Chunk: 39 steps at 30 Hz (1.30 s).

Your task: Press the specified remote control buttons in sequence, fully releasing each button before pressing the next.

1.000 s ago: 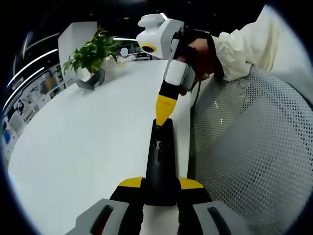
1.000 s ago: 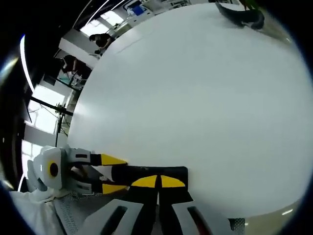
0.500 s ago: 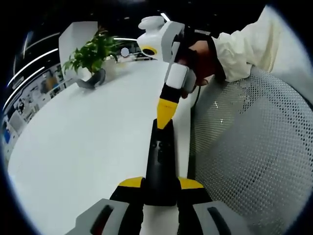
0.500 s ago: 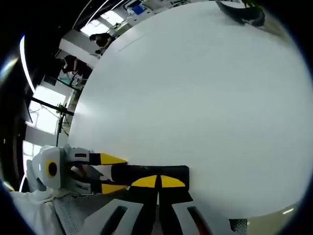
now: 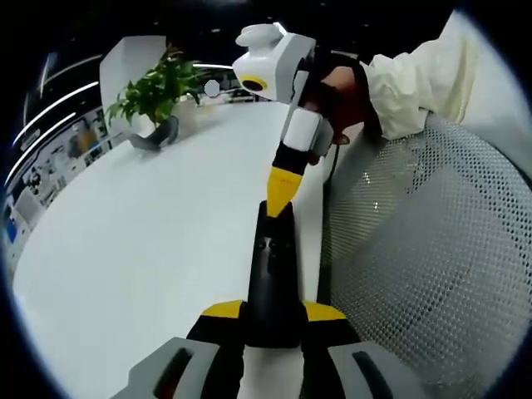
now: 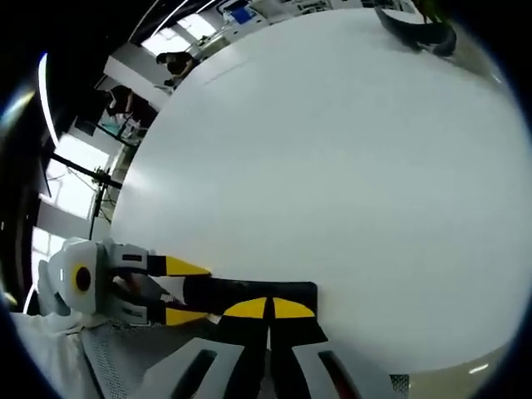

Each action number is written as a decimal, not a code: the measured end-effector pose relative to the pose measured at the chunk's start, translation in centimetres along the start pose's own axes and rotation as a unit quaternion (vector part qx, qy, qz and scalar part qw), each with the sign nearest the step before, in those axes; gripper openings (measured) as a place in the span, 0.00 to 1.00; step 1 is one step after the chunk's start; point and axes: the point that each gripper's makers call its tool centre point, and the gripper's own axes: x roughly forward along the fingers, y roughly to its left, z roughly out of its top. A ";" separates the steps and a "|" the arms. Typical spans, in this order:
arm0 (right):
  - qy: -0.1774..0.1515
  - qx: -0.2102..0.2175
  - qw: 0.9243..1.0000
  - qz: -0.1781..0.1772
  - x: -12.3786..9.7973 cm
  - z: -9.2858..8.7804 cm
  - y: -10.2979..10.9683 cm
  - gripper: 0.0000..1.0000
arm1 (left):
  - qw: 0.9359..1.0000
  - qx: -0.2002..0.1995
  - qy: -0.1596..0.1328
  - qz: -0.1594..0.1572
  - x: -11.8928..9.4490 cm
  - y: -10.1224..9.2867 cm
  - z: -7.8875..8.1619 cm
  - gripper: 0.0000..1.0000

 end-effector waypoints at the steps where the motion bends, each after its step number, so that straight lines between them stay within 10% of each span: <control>1: 0.000 0.000 1.000 -0.001 0.0 0.0 -0.1 0.00 | 1.000 0.000 0.000 0.000 0.0 0.0 0.0 0.25; 39: -0.001 0.019 1.000 -0.006 -0.3 0.0 0.1 0.00 | 1.000 0.009 -0.002 -0.006 0.1 -0.3 0.1 0.25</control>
